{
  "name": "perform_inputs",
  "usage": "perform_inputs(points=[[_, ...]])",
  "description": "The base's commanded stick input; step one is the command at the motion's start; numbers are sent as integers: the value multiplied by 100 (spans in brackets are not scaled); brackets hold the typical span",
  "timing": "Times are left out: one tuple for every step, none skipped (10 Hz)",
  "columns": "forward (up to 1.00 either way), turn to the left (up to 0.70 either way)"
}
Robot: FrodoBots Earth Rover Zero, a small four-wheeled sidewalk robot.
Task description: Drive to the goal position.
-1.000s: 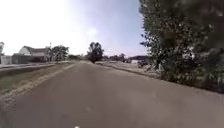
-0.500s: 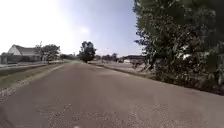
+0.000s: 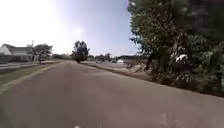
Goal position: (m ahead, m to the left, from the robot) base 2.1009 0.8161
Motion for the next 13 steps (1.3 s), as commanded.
perform_inputs(points=[[100, -19], [100, -18], [100, -12], [100, -11], [100, -9], [100, -7], [100, -5], [100, -5], [100, -4], [100, -4], [100, -2], [100, -1], [100, -1]])
